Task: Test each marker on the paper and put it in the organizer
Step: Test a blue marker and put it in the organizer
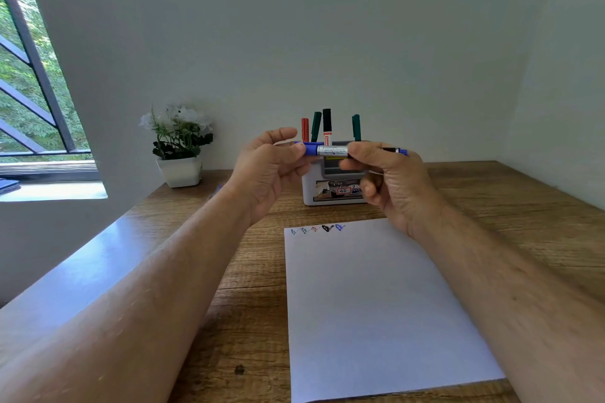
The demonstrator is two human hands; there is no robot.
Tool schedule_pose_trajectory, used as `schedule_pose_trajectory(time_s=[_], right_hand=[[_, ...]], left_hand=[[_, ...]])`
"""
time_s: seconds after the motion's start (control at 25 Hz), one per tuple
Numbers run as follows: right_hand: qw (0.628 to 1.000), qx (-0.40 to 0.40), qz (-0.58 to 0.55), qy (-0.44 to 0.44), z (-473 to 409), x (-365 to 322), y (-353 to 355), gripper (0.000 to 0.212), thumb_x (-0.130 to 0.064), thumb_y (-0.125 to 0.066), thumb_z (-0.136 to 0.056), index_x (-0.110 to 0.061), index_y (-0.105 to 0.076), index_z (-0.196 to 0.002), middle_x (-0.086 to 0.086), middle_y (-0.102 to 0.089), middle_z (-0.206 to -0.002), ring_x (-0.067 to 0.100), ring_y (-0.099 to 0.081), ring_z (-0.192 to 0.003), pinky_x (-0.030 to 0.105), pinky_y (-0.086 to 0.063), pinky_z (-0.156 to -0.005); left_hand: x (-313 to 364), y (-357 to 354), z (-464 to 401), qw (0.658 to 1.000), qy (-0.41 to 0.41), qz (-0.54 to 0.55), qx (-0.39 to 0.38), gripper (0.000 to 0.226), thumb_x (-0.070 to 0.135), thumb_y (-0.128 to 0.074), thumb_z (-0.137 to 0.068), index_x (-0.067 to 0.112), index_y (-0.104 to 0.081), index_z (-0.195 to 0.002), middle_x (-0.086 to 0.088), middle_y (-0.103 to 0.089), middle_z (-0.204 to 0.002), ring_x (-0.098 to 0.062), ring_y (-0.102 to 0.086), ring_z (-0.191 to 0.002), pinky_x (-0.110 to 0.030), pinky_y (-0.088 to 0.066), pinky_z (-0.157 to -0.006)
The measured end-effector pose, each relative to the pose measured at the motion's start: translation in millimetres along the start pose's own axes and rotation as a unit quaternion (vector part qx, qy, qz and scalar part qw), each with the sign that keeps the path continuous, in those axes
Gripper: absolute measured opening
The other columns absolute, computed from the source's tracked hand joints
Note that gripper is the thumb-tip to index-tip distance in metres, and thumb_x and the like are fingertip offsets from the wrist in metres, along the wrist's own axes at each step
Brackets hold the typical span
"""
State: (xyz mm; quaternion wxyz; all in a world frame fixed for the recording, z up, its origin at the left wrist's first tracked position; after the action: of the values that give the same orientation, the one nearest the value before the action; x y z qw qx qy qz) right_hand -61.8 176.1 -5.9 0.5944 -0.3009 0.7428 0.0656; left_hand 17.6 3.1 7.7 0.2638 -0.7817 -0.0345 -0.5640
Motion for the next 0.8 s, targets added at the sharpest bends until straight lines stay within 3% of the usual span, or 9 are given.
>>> schedule_pose_trajectory(time_s=[0.16,0.24,0.32,0.4,0.56,0.68,0.8], right_hand=[[0.997,0.014,0.053,0.057,1,-2,1,0.033,-0.04,-0.083,-0.057,-0.018,-0.08,-0.082,0.003,-0.066,-0.061,0.009,-0.043,-0.037,0.018,-0.033,-0.035],[0.986,0.029,0.135,0.095,1,-1,0,0.02,-0.041,-0.082,-0.063,-0.026,-0.08,-0.075,-0.004,-0.067,-0.061,0.008,-0.056,-0.053,0.022,-0.046,-0.047],[0.957,0.047,0.251,0.141,1,1,-1,0.009,-0.04,-0.078,-0.076,-0.031,-0.077,-0.079,-0.016,-0.066,-0.059,0.001,-0.059,-0.063,0.016,-0.047,-0.052],[0.938,0.06,0.297,0.167,2,3,-3,0.009,-0.04,-0.073,-0.082,-0.031,-0.077,-0.082,-0.021,-0.058,-0.048,-0.004,-0.053,-0.054,0.012,-0.039,-0.042],[0.945,0.06,0.286,0.149,2,2,-4,0.015,-0.042,-0.069,-0.086,-0.033,-0.073,-0.075,-0.016,-0.043,-0.036,0.004,-0.038,-0.036,0.015,-0.029,-0.034],[0.946,0.058,0.291,0.131,1,2,-4,0.018,-0.042,-0.067,-0.088,-0.027,-0.077,-0.082,-0.016,-0.042,-0.036,0.004,-0.037,-0.036,0.016,-0.029,-0.035],[0.935,0.062,0.317,0.143,1,4,-9,0.022,-0.044,-0.066,-0.088,-0.026,-0.078,-0.086,-0.017,-0.047,-0.037,0.003,-0.042,-0.04,0.013,-0.03,-0.036]], left_hand=[[2,5,-1,0.999,-0.032,0.003,0.029,0.013,0.002,-0.071,-0.084,0.012,-0.068,-0.092,-0.011,-0.077,-0.089,-0.02,-0.074,-0.081,-0.028,-0.059,-0.07],[1,6,-1,0.998,-0.044,0.004,0.038,0.01,0.005,-0.072,-0.084,0.012,-0.07,-0.091,-0.009,-0.078,-0.087,-0.017,-0.074,-0.081,-0.027,-0.059,-0.072],[-2,6,-2,0.998,-0.049,0.005,0.045,0.009,0.007,-0.073,-0.083,0.011,-0.072,-0.091,-0.007,-0.078,-0.085,-0.015,-0.074,-0.08,-0.025,-0.059,-0.072],[-4,4,-3,0.998,-0.046,0.0,0.05,0.01,0.008,-0.074,-0.083,0.011,-0.072,-0.092,-0.007,-0.078,-0.084,-0.015,-0.074,-0.08,-0.025,-0.059,-0.072],[-6,2,-5,0.997,-0.046,-0.012,0.057,0.009,0.008,-0.074,-0.083,0.011,-0.073,-0.091,-0.008,-0.077,-0.087,-0.018,-0.073,-0.084,-0.028,-0.06,-0.076],[-8,0,-3,0.997,-0.05,-0.012,0.05,0.009,0.007,-0.073,-0.084,0.011,-0.071,-0.092,-0.009,-0.077,-0.087,-0.019,-0.072,-0.085,-0.028,-0.06,-0.075],[-12,-6,-1,0.998,-0.055,0.0,0.029,0.024,0.003,-0.071,-0.085,0.011,-0.063,-0.106,-0.012,-0.077,-0.089,-0.023,-0.075,-0.084,-0.029,-0.06,-0.073]])
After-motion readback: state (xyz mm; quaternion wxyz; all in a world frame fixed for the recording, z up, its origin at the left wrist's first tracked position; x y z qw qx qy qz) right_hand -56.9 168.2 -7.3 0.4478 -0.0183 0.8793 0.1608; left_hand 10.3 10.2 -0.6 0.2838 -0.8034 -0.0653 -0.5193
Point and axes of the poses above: each hand's wrist, its own z-axis away from the middle knuckle, its own y-axis out of the back of the hand, x = y × z, the point moved 1 cm from there along -z, towards the middle knuckle
